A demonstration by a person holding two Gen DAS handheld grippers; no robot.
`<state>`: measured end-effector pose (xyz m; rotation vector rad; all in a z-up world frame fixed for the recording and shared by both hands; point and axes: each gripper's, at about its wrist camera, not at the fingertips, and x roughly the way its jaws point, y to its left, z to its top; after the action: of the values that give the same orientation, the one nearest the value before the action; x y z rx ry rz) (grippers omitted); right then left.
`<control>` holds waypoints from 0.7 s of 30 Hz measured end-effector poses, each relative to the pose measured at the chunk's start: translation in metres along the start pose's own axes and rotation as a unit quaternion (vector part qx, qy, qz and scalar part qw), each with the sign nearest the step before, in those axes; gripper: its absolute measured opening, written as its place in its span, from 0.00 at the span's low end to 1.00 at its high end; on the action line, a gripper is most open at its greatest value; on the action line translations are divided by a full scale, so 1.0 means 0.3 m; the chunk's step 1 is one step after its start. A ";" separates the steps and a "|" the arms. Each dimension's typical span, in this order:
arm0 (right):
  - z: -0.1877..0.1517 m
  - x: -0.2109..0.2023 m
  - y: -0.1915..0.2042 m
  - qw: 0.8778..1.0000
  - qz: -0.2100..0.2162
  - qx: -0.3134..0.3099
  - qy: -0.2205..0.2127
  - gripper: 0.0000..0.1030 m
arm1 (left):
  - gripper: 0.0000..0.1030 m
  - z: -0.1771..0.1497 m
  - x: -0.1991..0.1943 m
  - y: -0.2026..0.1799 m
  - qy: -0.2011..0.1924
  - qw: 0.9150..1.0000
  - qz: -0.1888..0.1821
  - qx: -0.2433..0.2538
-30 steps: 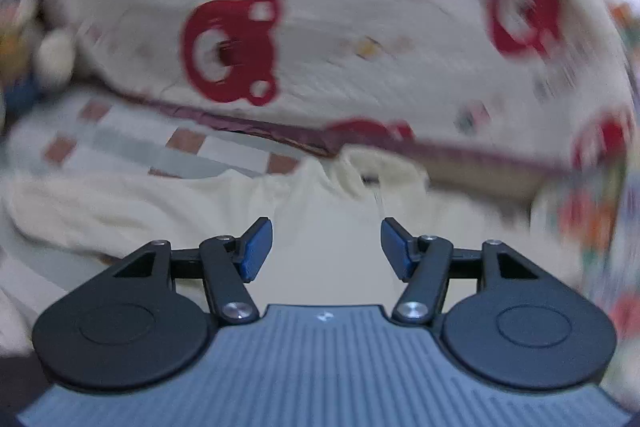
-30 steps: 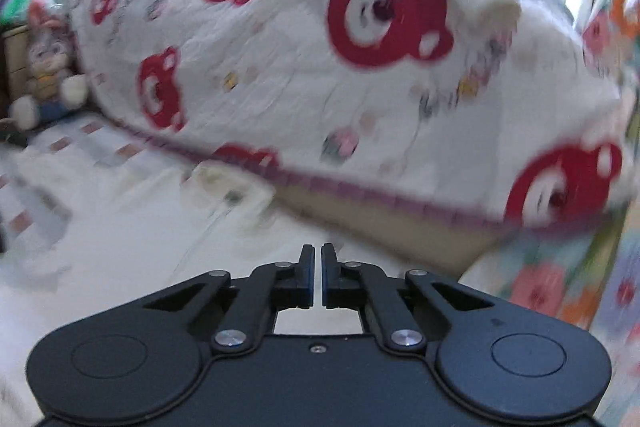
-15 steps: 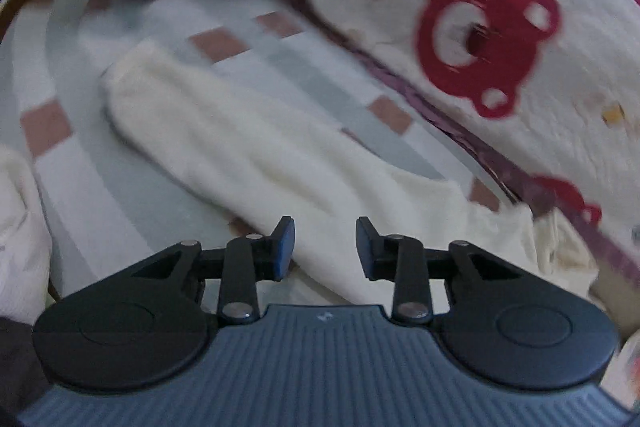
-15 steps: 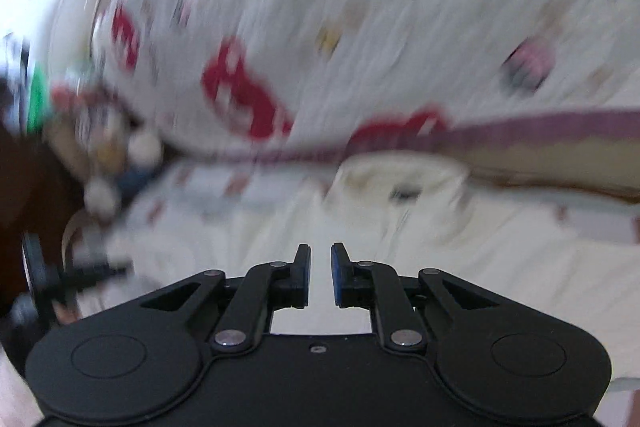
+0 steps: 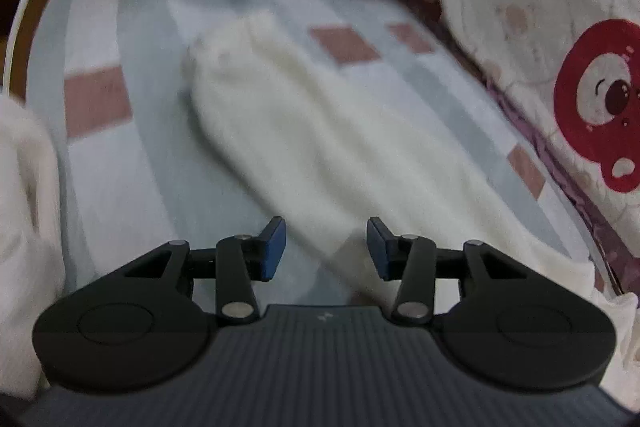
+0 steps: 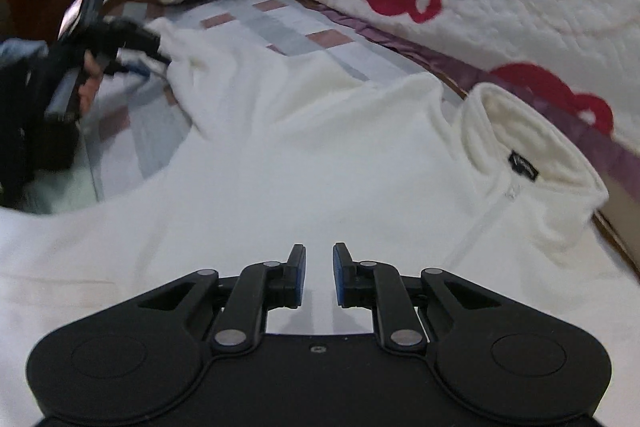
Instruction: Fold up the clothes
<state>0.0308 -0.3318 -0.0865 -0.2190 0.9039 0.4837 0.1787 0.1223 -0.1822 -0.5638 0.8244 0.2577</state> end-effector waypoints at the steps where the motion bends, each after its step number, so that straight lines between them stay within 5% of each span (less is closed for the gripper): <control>1: -0.001 0.011 0.003 1.000 0.001 -0.003 0.000 0.17 | 0.48 0.004 -0.003 0.010 -0.004 1.000 -0.013 -0.013; 8: -0.008 0.082 0.016 1.000 0.014 -0.023 -0.001 0.22 | 0.64 0.028 0.048 0.047 -0.026 0.996 -0.049 -0.067; 14: -0.034 0.107 -0.003 0.999 0.038 0.007 0.003 0.25 | 0.61 0.032 0.092 0.053 -0.039 0.996 -0.064 -0.047; 16: -0.055 0.109 -0.008 0.999 0.044 0.019 0.011 0.25 | 0.00 0.039 0.091 0.041 -0.044 0.997 -0.059 -0.025; 21: -0.123 0.107 -0.039 0.993 0.077 0.088 0.023 0.25 | 0.00 0.067 -0.037 -0.004 -0.136 0.989 0.027 0.044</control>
<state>0.0276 -0.3460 -0.1347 0.0001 1.0076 0.5407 0.1844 0.1326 -0.1624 -0.4118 0.5833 0.3390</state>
